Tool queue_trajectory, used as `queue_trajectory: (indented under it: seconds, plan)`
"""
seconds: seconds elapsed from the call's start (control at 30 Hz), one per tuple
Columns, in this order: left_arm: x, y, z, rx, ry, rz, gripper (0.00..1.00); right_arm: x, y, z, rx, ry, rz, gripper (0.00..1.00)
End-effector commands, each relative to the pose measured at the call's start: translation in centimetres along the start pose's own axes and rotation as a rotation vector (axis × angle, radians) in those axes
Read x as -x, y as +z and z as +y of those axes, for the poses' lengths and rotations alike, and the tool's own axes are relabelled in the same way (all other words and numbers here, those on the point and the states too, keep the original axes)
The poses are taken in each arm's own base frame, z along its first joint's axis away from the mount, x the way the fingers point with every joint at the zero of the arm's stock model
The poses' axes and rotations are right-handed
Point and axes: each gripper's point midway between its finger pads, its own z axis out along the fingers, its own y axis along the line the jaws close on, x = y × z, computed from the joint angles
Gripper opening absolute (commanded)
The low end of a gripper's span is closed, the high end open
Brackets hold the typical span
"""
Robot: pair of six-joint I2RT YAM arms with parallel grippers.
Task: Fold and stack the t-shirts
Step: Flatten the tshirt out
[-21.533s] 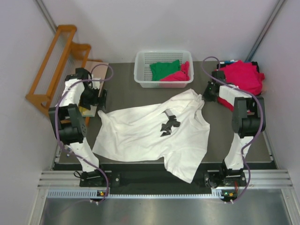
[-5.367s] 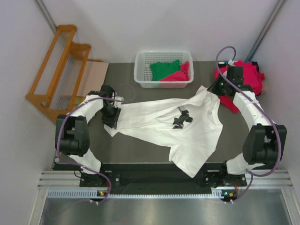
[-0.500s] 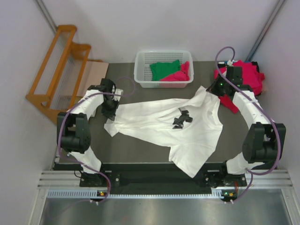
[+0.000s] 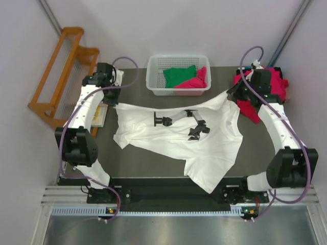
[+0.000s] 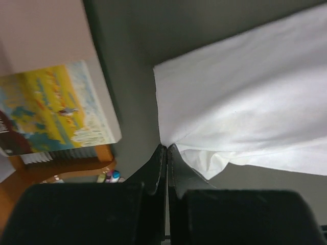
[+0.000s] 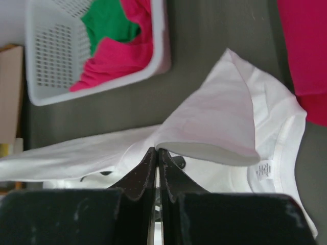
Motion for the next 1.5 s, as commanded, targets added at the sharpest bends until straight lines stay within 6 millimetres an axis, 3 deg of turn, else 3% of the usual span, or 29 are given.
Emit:
queue_trajectory:
  seconds: [0.0,0.07,0.1,0.17,0.23,0.3,0.33,0.4,0.43,0.5,0.63,0.67,0.7,0.73,0.8,0.83,0.93,1.0,1.03,1.07,1.13,1.17,1.23,1.27,1.3,1.33,1.37,1.43,1.47]
  plan:
    - [5.0,-8.5,3.7,0.107,-0.033,-0.236,0.00,6.7,-8.4,6.4,0.208,-0.095,-0.299,0.00]
    - [6.7,-12.5,5.2,0.171,-0.053,-0.343,0.00,7.1,-10.5,7.6,0.252,-0.120,-0.344,0.00]
    - [7.2,-14.0,5.6,0.191,-0.058,-0.382,0.00,7.6,-12.9,8.5,0.283,-0.140,-0.393,0.00]
    - [7.7,-17.8,6.4,0.238,-0.071,-0.477,0.00,7.9,-15.4,9.4,0.314,-0.165,-0.446,0.00]
    - [8.0,-20.5,6.8,0.275,-0.078,-0.561,0.00,8.2,-19.3,10.4,0.345,-0.199,-0.521,0.00]
    - [7.3,-24.0,6.8,0.303,-0.076,-0.656,0.00,8.2,-23.7,11.4,0.375,-0.234,-0.600,0.00]
    - [6.8,-26.9,6.7,0.324,-0.067,-0.740,0.00,8.2,-25.1,11.7,0.384,-0.246,-0.626,0.00]
    - [6.1,-28.6,6.2,0.320,-0.040,-0.797,0.00,8.0,-29.3,12.2,0.389,-0.268,-0.701,0.00]
    - [5.1,-31.0,5.9,0.335,-0.018,-0.857,0.00,7.8,-30.5,12.2,0.384,-0.273,-0.720,0.00]
    - [4.2,-33.1,5.2,0.331,0.009,-0.910,0.00,7.7,-34.8,12.4,0.384,-0.280,-0.813,0.00]
    - [1.6,-37.3,4.2,0.339,0.058,-0.978,0.00,6.4,-40.6,12.4,0.403,-0.272,-0.909,0.00]
    - [0.9,-37.6,4.0,0.335,0.060,-0.965,0.00,6.3,-42.9,12.6,0.415,-0.275,-0.950,0.00]
    - [0.5,-39.6,3.7,0.338,0.063,-1.010,0.00,6.1,-44.5,12.7,0.425,-0.279,-0.978,0.00]
    - [0.1,-40.8,3.3,0.328,0.063,-1.040,0.00,6.1,-47.4,13.0,0.447,-0.286,-1.031,0.00]
    - [-0.9,-43.8,2.6,0.322,0.063,-1.112,0.00,6.0,-49.4,12.7,0.436,-0.288,-1.057,0.00]
    - [-1.1,-44.5,2.4,0.312,0.055,-1.129,0.00,6.0,-51.5,12.9,0.454,-0.287,-1.097,0.00]
    - [-1.5,-45.6,2.2,0.306,0.044,-1.148,0.00,6.6,-52.6,12.7,0.437,-0.286,-1.121,0.00]
    - [-1.4,-44.6,2.2,0.297,0.040,-1.122,0.00,7.7,-51.2,12.0,0.383,-0.264,-1.109,0.00]
    - [-1.2,-43.9,1.8,0.269,0.054,-1.115,0.00,8.1,-49.3,11.7,0.356,-0.254,-1.071,0.00]
    - [-0.7,-41.1,1.9,0.251,0.053,-1.049,0.00,8.6,-47.7,11.2,0.315,-0.240,-1.049,0.00]
    - [0.1,-38.2,2.3,0.254,0.055,-1.002,0.00,9.4,-41.5,10.7,0.235,-0.234,-0.927,0.00]
    - [0.3,-33.9,2.5,0.234,0.056,-0.907,0.00,9.7,-39.2,10.2,0.191,-0.215,-0.889,0.00]
    - [1.4,-30.2,3.6,0.263,0.052,-0.839,0.00,9.7,-31.9,9.6,0.111,-0.219,-0.748,0.00]
    - [1.6,-27.7,3.7,0.256,0.054,-0.784,0.00,9.7,-29.6,9.4,0.091,-0.212,-0.709,0.00]
    - [1.6,-24.5,3.8,0.239,0.057,-0.716,0.00,9.8,-25.9,9.1,0.058,-0.213,-0.644,0.00]
    - [2.2,-21.4,3.9,0.221,0.061,-0.651,0.00,9.7,-23.3,8.4,0.031,-0.204,-0.607,0.00]
    - [3.2,-19.9,4.1,0.220,0.065,-0.652,0.00,9.6,-21.3,8.4,0.043,-0.191,-0.570,0.00]
    - [3.8,-14.3,4.8,0.212,0.068,-0.542,0.00,9.6,-15.5,6.2,-0.010,-0.157,-0.487,0.00]
    - [4.8,-12.8,5.0,0.215,0.072,-0.535,0.00,9.0,-12.1,5.2,-0.016,-0.122,-0.412,0.00]
